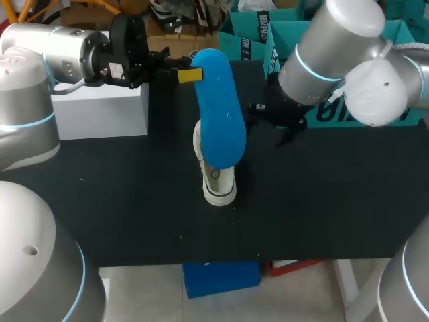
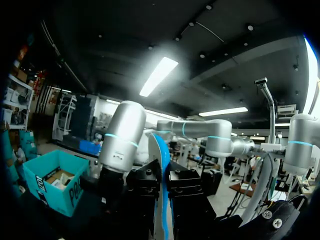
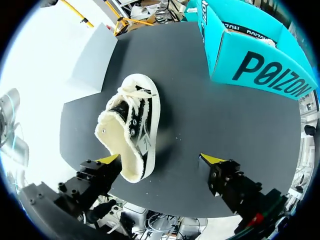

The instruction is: Take the shoe out of the shoebox, open the shoe tongue, remove and reinsert the insole, then place the shoe into the shoebox

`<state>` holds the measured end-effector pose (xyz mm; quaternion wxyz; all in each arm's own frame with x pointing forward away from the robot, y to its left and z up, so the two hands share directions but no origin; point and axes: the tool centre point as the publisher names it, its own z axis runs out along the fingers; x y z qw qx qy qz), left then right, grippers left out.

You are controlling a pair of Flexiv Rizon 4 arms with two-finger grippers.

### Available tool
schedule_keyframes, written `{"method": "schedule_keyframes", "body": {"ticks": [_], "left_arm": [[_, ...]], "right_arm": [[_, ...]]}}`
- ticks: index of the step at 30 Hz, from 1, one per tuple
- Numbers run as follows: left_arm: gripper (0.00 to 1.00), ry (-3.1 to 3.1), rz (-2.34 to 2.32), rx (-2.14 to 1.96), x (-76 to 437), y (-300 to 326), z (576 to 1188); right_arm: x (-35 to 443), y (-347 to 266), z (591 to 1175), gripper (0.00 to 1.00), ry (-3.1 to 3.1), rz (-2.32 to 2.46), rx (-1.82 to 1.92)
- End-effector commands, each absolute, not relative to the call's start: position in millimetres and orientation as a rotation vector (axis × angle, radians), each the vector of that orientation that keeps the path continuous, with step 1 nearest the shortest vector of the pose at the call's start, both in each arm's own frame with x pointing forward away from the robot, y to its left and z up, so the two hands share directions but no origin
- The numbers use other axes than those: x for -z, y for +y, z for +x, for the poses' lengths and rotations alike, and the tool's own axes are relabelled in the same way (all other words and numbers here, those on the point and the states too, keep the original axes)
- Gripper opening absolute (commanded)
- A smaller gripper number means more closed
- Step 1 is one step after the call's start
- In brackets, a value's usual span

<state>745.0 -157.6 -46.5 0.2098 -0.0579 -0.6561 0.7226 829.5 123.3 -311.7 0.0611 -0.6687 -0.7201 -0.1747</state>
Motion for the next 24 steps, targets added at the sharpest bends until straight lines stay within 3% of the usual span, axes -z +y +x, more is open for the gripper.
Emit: {"method": "schedule_keyframes", "body": {"ticks": [1,24], "left_arm": [[0.00,-1.827,-0.159,-2.012,47.3,-158.8,744.2],[0.00,-1.827,-0.159,-2.012,47.3,-158.8,744.2]], "right_arm": [[308.3,96.3,821.8,1.00,-1.978,-1.774,0.919],[305.3,90.8,819.9,1.00,-1.899,-1.704,1.009]]}}
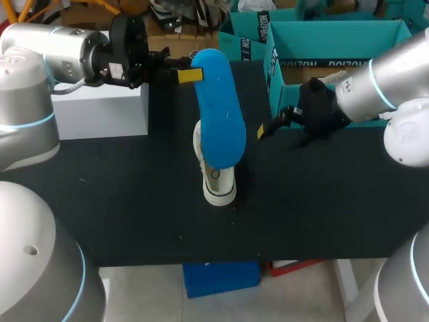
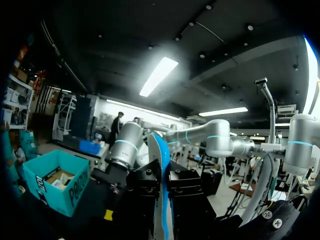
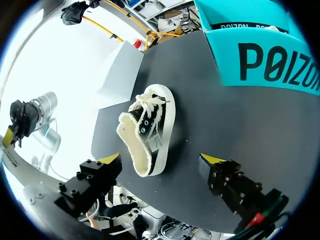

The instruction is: Take the shoe out of the shoebox, open the shoe tongue, remove and reinsert the insole, then place the shoe into the shoebox

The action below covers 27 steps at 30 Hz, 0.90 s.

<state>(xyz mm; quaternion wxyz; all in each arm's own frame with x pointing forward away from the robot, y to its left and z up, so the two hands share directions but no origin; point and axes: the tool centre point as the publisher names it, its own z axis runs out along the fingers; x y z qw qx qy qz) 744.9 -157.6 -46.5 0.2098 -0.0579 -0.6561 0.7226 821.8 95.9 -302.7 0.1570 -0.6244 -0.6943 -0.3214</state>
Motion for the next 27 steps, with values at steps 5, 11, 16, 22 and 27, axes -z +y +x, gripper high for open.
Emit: {"method": "schedule_keyframes", "body": {"ticks": [5,11,16,22,27], "left_arm": [[0.00,-1.827,-0.159,-2.012,47,-159,744],[0.00,-1.827,-0.159,-2.012,47,-159,744],[0.00,-1.827,-0.159,-2.012,47,-159,744],[0.00,-1.827,-0.159,-2.012,47,-159,744],[0.00,-1.827,-0.159,-2.012,47,-159,744]], "right_arm": [[300,90,821,1.00,-1.771,-1.578,1.094],[295,92,822,1.00,-1.676,-1.478,1.155],[292,95,822,1.00,-1.621,-1.430,1.192],[288,96,821,1.00,-1.572,-1.388,1.237],[284,97,820,1.00,-1.513,-1.315,1.281]]}}
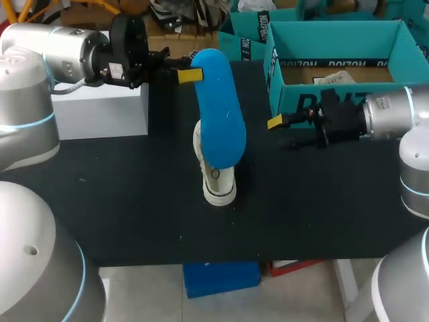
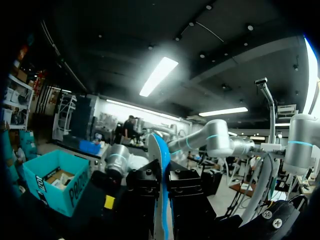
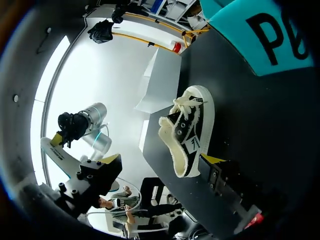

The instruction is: Take the shoe out of the shoebox, open the shoe tongue, remove and reinsert the insole, then place the shoe into the shoebox

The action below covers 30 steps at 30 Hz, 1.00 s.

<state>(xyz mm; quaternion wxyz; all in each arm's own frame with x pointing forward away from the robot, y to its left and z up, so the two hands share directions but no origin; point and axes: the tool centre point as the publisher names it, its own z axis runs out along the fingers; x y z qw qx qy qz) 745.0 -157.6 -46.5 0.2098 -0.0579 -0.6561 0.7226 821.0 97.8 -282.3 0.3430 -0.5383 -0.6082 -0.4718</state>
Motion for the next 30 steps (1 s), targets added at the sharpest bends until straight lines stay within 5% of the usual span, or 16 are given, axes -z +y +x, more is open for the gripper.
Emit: {"method": "schedule_keyframes", "body": {"ticks": [1,30], "left_arm": [[0.00,-1.827,-0.159,-2.012,47.3,-158.8,744.2],[0.00,-1.827,-0.159,-2.012,47.3,-158.8,744.2]], "right_arm": [[283.1,97.2,819.7,1.00,-1.509,-1.312,1.284],[276.8,102.7,820.9,1.00,-1.513,-1.253,1.287]]}}
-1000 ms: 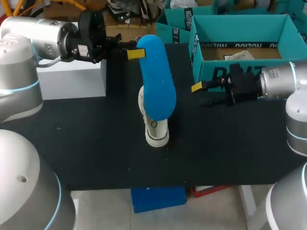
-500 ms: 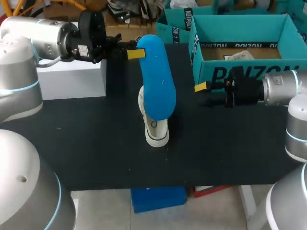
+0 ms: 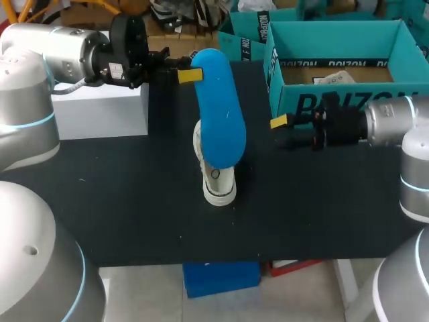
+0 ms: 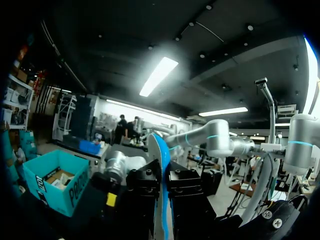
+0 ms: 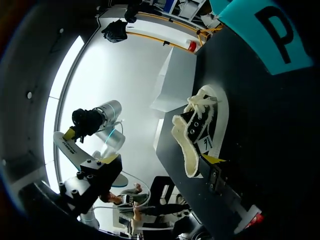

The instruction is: Take the shoe out of the shoebox, open the shoe tongue, remove and reinsert the insole, then place the shoe into the shoebox

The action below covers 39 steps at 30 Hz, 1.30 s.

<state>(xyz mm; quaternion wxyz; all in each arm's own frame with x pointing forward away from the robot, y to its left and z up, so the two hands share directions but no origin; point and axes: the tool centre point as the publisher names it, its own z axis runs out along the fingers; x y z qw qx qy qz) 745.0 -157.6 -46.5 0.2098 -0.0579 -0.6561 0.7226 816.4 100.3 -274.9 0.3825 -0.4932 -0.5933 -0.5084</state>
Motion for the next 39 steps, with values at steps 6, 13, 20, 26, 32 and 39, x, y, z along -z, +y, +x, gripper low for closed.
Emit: {"method": "schedule_keyframes", "body": {"ticks": [6,13,20,26,32,39], "left_arm": [[0.00,-1.827,-0.159,-2.012,47,-159,744],[0.00,-1.827,-0.159,-2.012,47,-159,744],[0.00,-1.827,-0.159,-2.012,47,-159,744],[0.00,-1.845,-0.196,-2.010,50,-159,743],[0.00,-2.038,-0.480,-1.930,64,-156,744],[0.00,-2.147,-0.777,-1.981,77,-150,750]], "right_arm": [[277,103,820,1.00,-1.487,-1.245,1.280],[276,99,822,1.00,-1.450,-1.232,1.279],[275,100,823,1.00,-1.453,-1.229,1.271],[275,100,823,1.00,-1.453,-1.229,1.271],[275,100,823,1.00,-1.453,-1.229,1.271],[275,100,823,1.00,-1.453,-1.229,1.271]]}}
